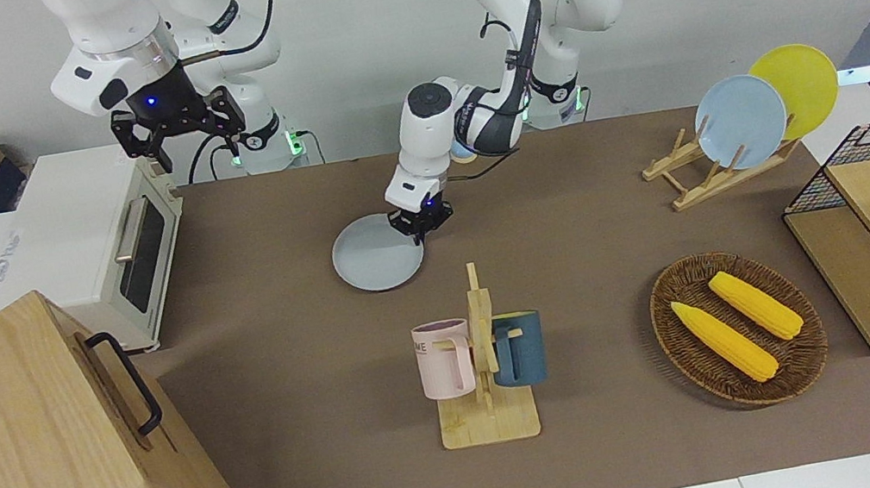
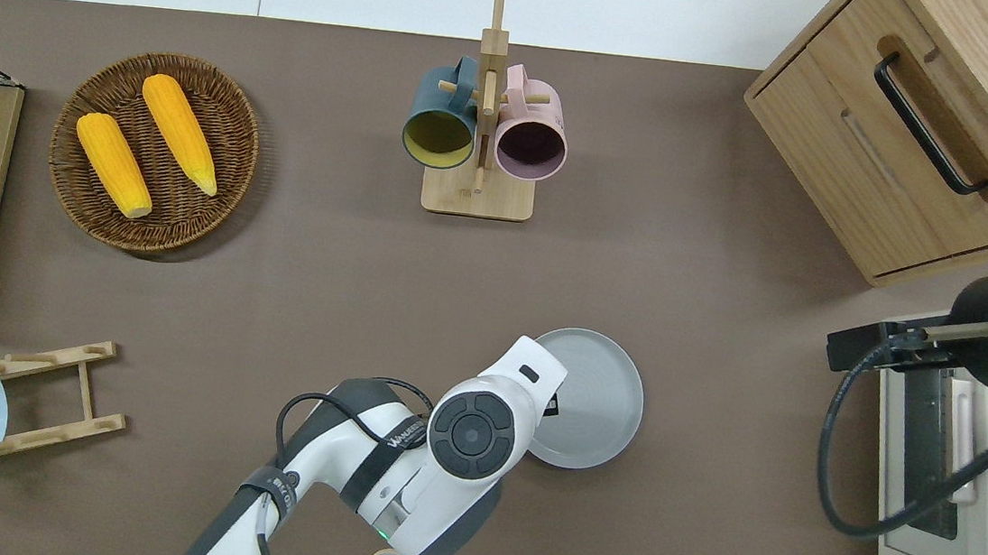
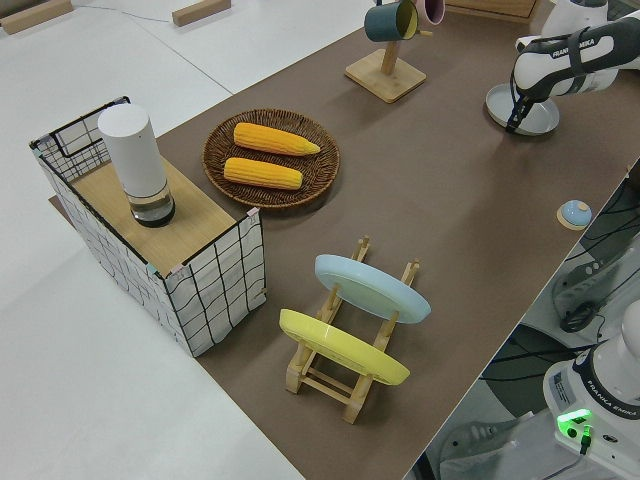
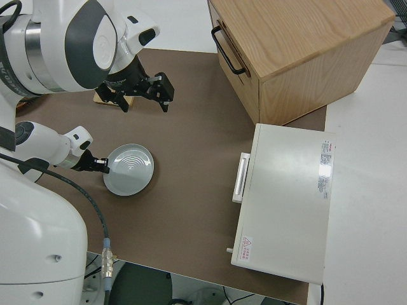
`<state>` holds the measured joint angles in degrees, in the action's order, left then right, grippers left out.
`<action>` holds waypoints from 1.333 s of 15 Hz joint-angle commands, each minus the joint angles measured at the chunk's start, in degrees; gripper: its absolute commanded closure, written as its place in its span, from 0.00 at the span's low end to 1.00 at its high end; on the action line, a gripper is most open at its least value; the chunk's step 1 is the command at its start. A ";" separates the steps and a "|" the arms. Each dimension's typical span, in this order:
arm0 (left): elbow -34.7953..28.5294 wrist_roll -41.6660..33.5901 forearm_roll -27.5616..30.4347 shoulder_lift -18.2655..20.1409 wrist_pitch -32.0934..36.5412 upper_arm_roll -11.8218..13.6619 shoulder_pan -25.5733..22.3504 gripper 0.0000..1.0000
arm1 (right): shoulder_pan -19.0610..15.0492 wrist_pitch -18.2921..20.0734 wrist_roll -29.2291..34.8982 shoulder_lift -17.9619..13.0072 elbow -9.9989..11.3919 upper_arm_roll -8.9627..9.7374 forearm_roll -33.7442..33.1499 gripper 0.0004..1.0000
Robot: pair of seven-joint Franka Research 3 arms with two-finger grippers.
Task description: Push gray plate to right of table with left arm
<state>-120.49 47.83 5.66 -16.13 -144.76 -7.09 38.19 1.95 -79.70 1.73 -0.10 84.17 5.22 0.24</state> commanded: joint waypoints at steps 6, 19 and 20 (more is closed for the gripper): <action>5.88 3.93 -1.27 -4.96 0.70 0.50 3.03 1.00 | -0.63 0.69 -0.15 -0.43 -0.05 0.32 0.46 0.02; 8.88 -5.99 -0.57 2.59 16.60 1.20 -3.38 0.01 | -0.63 0.69 -0.15 -0.43 0.03 0.32 0.46 0.02; 8.87 -7.39 -0.57 3.47 18.09 1.29 -4.43 0.01 | -0.63 0.69 -0.06 -0.43 0.03 0.32 0.46 0.02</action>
<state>-111.03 44.30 5.53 -16.31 -131.58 -5.78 36.64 1.95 -79.70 1.73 -0.10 84.17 5.22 0.24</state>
